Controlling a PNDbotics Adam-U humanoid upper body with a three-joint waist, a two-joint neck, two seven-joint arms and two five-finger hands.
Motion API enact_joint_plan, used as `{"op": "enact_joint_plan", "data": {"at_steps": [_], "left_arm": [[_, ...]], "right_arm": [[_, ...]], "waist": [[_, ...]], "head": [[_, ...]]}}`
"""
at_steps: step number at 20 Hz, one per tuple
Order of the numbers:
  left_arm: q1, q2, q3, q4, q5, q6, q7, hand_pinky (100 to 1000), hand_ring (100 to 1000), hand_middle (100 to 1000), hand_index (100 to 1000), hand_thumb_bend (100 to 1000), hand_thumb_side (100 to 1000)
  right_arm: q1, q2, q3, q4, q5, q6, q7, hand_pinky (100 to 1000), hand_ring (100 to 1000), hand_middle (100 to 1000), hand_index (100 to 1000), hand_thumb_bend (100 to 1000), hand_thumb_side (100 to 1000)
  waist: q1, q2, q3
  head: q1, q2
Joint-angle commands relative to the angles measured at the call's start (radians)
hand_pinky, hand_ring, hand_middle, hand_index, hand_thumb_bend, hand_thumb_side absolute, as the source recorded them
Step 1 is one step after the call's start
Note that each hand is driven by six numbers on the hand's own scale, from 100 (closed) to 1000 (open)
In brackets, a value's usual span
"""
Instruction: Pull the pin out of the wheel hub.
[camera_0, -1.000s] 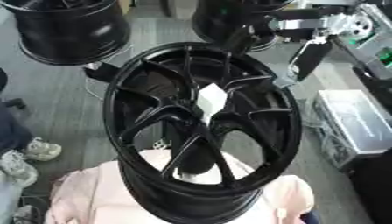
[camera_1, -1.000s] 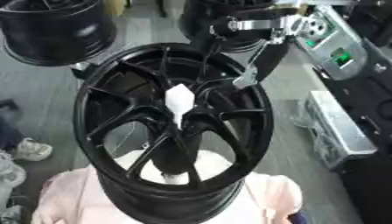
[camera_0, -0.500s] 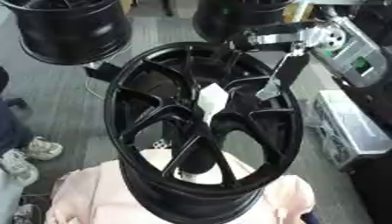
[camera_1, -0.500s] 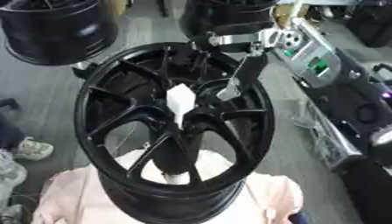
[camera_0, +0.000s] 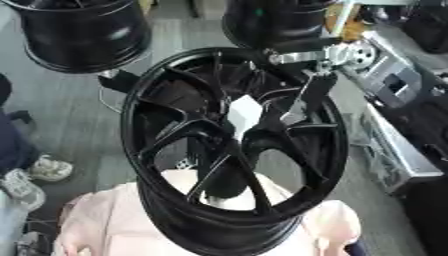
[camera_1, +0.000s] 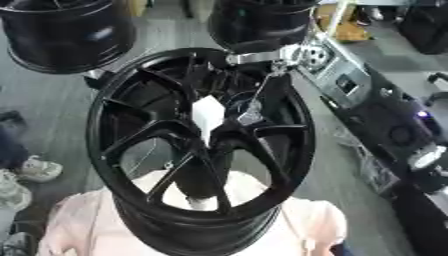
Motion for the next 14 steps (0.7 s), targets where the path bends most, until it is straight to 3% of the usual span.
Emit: {"op": "enact_joint_plan", "data": {"at_steps": [1, 14], "left_arm": [[-0.012, 0.023, -0.004, -0.014, -0.003, -0.002, -0.004, 699, 621, 604, 641, 253, 708], [-0.014, 0.021, -0.005, -0.014, -0.002, -0.002, -0.008, 700, 622, 604, 642, 249, 710]], "right_arm": [[-0.019, 0.001, -0.012, 0.017, 0.023, -0.098, 0.087, 778, 771, 826, 906, 368, 295], [-0.013, 0.048, -0.007, 0.084, 0.051, -0.119, 0.087, 768, 749, 796, 888, 369, 283]], "waist": [[0.005, -0.007, 0.001], [0.005, -0.005, 0.005]], "head": [[-0.005, -0.002], [-0.007, -0.002]]}}
